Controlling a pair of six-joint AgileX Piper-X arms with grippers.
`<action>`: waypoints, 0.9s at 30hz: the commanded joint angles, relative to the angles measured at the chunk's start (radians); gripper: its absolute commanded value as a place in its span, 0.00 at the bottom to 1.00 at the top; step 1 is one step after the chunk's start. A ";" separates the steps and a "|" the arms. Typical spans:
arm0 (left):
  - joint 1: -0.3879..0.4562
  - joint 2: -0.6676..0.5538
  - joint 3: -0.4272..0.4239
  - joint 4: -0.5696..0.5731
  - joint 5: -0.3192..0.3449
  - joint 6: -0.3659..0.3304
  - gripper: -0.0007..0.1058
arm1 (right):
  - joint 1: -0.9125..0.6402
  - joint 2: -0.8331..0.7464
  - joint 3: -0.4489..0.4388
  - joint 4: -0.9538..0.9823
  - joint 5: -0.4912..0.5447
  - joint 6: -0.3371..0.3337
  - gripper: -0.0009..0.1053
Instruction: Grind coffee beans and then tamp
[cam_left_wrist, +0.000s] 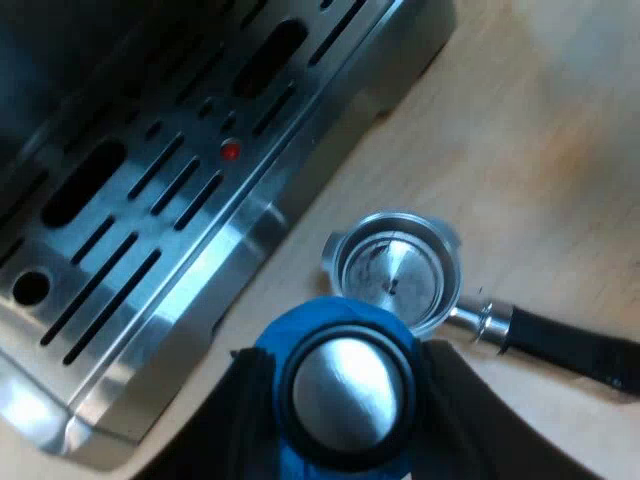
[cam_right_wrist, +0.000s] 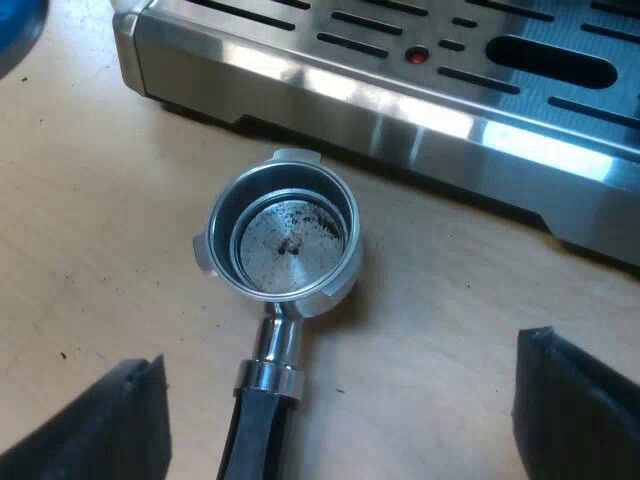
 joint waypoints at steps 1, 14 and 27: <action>-0.004 0.022 -0.026 -0.011 -0.018 0.006 0.01 | 0.002 -0.003 -0.003 -0.007 -0.011 -0.021 0.68; -0.004 0.075 -0.040 -0.011 0.022 0.010 0.01 | 0.010 -0.003 -0.003 -0.007 -0.039 -0.038 0.68; -0.085 0.138 -0.042 -0.050 0.008 0.024 0.01 | 0.082 -0.005 -0.002 0.066 0.021 -0.034 0.68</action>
